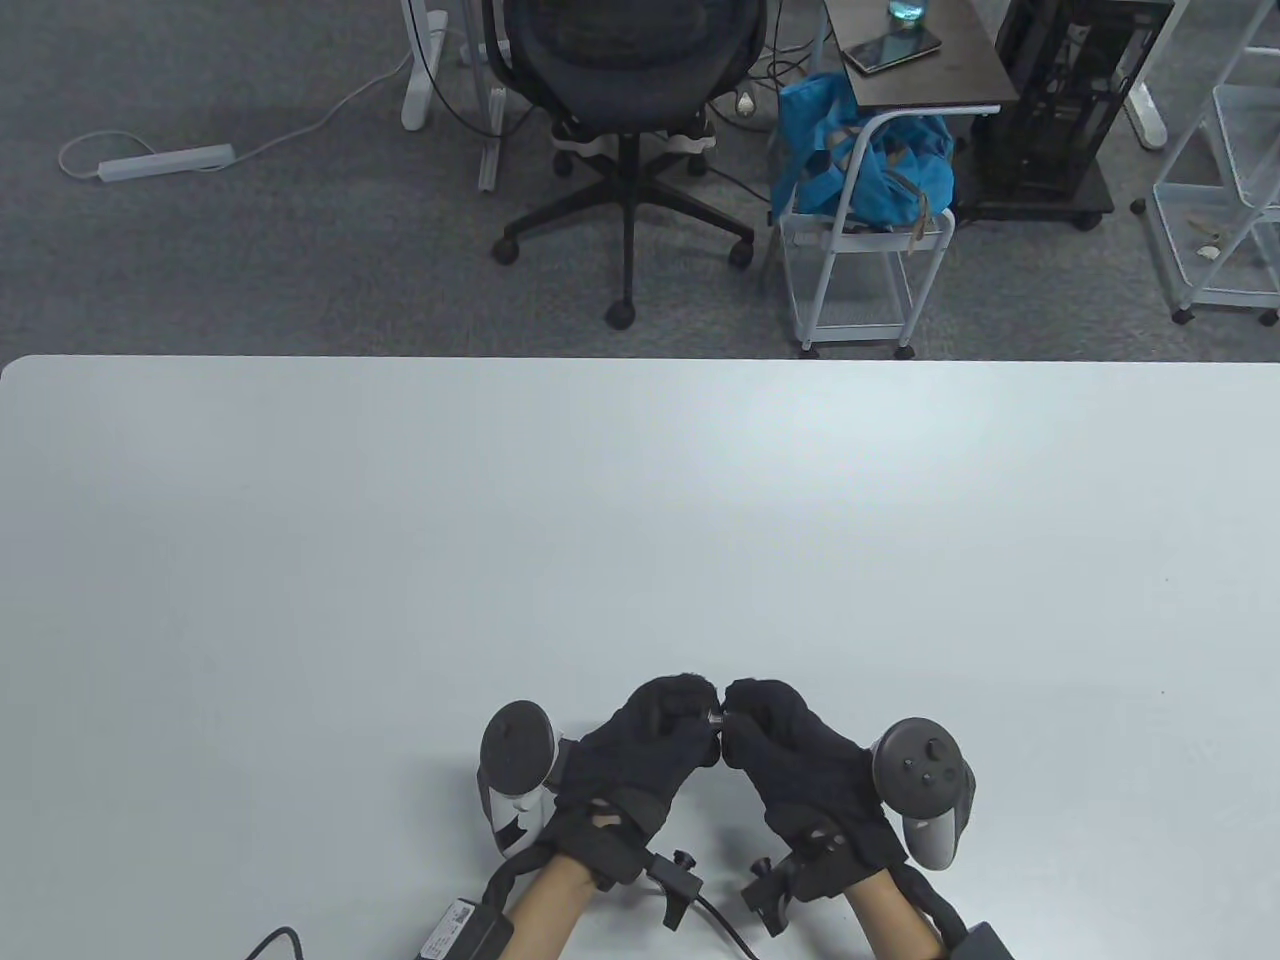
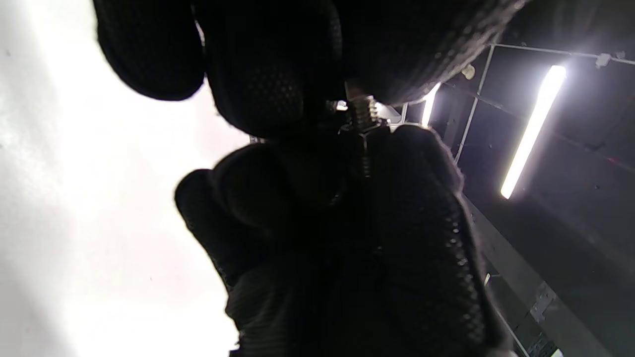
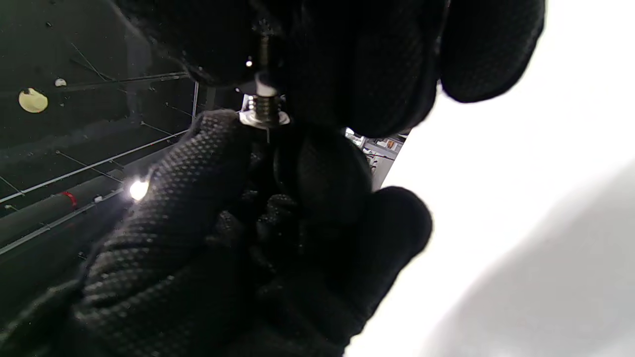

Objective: Unscrew nut from screw

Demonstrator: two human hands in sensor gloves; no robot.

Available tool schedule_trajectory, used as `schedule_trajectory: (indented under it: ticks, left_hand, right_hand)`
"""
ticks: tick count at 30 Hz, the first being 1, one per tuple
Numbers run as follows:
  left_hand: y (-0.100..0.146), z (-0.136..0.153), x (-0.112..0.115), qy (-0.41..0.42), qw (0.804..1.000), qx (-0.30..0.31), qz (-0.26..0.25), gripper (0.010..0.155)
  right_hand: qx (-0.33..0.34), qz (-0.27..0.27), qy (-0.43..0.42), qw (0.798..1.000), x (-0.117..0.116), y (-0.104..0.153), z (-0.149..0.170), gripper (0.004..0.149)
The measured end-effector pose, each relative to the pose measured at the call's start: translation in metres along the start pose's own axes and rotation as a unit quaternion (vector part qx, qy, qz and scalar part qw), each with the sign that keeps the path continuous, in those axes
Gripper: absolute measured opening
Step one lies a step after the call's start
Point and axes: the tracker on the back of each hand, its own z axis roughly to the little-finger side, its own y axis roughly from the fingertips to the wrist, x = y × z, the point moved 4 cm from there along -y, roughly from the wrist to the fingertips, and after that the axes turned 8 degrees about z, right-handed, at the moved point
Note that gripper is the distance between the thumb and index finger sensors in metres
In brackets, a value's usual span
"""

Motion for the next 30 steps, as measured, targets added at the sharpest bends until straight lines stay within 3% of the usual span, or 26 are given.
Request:
schedule_trajectory:
  ticks: [9,15,19,30]
  left_hand:
    - [0.001,0.002,-0.003,0.028,1.0,-0.009,-0.009,0.048]
    - [0.001,0.001,-0.002,0.023,1.0,-0.005,-0.007,0.047]
    - [0.001,0.001,-0.001,0.011,1.0,0.0,-0.007,0.047]
    - [0.0,0.002,-0.003,0.001,1.0,-0.007,-0.005,0.048]
  right_hand:
    - [0.013,-0.011,-0.009,1.0,-0.001,0.001,-0.006,0.049]
    - [-0.033,0.003,-0.001,0.999,0.002,0.001,0.008,0.064]
    - [-0.029,-0.006,0.005,1.0,-0.003,0.001,0.007,0.055]
    - [0.016,-0.013,0.005,1.0,-0.002,0.001,-0.006,0.049]
